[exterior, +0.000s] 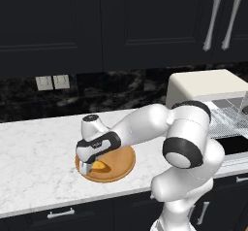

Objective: Pick up the kebab skewer and baguette bread, and place them inside the toaster oven. Close the toaster oven door and start by setting the timer.

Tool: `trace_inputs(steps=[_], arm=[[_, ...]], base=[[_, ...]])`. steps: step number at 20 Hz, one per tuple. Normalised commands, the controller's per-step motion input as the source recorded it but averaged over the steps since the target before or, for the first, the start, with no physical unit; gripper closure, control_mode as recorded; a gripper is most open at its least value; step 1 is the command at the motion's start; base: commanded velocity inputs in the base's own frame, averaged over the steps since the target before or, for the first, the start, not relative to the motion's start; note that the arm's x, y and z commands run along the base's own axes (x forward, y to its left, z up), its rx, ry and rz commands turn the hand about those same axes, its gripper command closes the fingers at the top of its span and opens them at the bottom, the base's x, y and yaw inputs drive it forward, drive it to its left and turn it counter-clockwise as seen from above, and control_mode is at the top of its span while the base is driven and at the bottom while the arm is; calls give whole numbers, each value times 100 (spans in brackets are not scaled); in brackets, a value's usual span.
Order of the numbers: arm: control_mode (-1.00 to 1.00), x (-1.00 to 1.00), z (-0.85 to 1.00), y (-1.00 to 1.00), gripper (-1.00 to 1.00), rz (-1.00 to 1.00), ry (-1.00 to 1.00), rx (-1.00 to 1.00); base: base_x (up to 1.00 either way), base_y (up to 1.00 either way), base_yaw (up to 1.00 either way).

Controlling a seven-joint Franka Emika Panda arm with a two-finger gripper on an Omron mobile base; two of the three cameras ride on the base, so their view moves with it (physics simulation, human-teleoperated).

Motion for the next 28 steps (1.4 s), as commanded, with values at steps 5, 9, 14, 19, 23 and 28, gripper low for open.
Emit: trace_inputs(steps=[5, 9, 14, 19, 23, 28], arm=[[-100, 2, -39, 0, 100, 0, 0, 0], [-100, 9, -61, 0, 100, 0, -2, 0], [-100, 1, -34, 0, 100, 0, -4, 0], [-100, 0, 78, -59, 100, -6, -6, 2], [-100, 0, 91, -75, 100, -21, 0, 2], [-100, -15, 18, -87, 100, -34, -1, 0]], base=[[0, 0, 0], [0, 0, 0], [0, 0, 0], [0, 0, 0], [0, 0, 0], [0, 0, 0]])
